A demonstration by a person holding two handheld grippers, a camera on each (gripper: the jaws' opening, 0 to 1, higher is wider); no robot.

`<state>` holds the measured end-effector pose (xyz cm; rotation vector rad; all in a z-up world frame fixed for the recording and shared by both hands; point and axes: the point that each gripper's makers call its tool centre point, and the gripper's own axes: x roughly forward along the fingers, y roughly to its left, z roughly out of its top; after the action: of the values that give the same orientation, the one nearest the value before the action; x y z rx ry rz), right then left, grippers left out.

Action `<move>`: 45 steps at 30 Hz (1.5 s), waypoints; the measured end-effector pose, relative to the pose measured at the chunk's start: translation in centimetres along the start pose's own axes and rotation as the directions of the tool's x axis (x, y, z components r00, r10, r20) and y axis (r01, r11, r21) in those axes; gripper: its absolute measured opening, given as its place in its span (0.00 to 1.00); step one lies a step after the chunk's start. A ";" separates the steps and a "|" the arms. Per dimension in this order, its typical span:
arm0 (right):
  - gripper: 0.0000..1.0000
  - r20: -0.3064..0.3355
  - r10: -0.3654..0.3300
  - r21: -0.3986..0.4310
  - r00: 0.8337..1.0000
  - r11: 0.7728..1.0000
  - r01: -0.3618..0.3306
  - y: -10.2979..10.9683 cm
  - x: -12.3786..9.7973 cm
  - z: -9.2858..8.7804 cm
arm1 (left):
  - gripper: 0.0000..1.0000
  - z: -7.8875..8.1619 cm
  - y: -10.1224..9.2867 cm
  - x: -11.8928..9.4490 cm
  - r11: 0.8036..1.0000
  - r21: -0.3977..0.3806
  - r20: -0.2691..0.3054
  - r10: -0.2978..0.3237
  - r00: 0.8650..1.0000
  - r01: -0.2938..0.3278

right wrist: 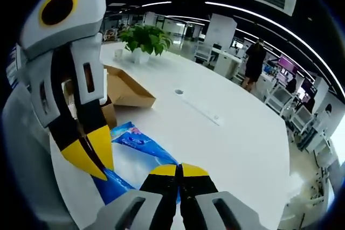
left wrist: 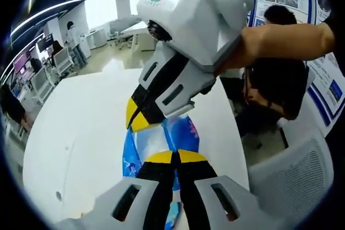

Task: Operate the shoe box by opening the lid, removing the specified soft item, and placing it in the target area until the item is outside and the box remains undamaged.

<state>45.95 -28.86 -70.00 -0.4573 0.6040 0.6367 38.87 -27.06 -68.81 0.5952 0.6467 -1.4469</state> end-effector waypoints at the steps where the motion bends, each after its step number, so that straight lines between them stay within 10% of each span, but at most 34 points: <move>1: 0.00 -0.002 -0.003 0.002 1.000 1.000 0.003 -0.3 0.0 -0.2 | 0.00 0.1 0.1 0.3 1.000 0.001 -0.002 0.000 1.000 0.000; 45: 0.00 -0.106 0.000 0.082 0.994 0.997 0.009 -5.9 2.8 -9.4 | 0.00 0.1 2.0 12.0 0.993 -0.038 -0.043 -0.110 0.993 0.109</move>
<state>48.16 -37.21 -77.44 -0.4173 0.7269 0.5841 41.09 -35.41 -77.34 0.5734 0.7486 -1.5249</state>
